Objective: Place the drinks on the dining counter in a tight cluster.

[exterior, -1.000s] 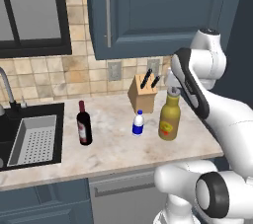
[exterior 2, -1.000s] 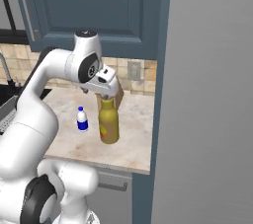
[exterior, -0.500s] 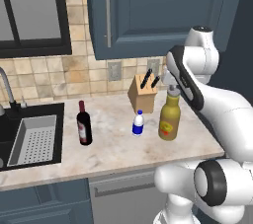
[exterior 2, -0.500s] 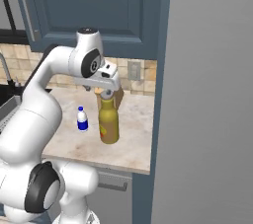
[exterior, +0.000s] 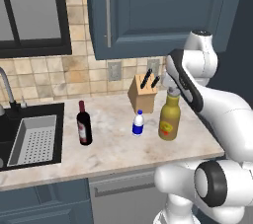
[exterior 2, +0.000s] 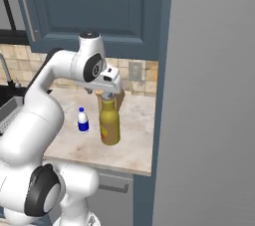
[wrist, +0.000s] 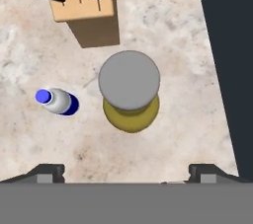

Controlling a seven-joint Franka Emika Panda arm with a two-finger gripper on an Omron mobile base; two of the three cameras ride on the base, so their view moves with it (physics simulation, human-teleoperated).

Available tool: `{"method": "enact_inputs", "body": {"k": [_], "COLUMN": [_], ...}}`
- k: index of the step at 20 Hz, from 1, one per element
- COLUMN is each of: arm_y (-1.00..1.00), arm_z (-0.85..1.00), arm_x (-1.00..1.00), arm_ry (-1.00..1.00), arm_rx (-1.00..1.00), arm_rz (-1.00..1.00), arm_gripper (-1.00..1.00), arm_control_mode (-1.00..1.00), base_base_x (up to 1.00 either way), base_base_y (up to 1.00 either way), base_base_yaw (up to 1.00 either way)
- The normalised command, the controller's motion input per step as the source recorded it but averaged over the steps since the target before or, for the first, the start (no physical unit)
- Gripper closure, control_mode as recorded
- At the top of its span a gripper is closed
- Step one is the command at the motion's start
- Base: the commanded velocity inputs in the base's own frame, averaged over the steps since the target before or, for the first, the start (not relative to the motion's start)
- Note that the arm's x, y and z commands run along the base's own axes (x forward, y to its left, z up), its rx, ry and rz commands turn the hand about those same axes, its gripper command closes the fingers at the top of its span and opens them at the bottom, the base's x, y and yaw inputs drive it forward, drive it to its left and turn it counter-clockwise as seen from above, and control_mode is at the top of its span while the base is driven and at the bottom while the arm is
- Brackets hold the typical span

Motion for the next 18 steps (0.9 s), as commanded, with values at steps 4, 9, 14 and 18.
{"method": "enact_inputs", "body": {"k": [4, 9, 14, 18], "arm_y": [0.0, 0.0, 0.0, 0.0], "arm_z": [-0.19, 0.0, 0.0, 0.0], "arm_x": [0.0, 0.09, 0.35, 0.22], "arm_ry": [-0.08, -0.04, 0.02, 0.03], "arm_rx": [0.0, 0.0, -0.01, 0.0], "arm_rz": [0.02, 0.0, 0.0, 0.0], "arm_gripper": [-1.0, -1.0, -1.0, -1.0], "arm_control_mode": [-1.0, -1.0, -1.0, -1.0], "base_base_x": [0.0, 0.0, 0.0, 0.0], "base_base_y": [0.0, 0.0, 0.0, 0.0], "base_base_yaw": [0.0, 0.0, 0.0, 0.0]}}
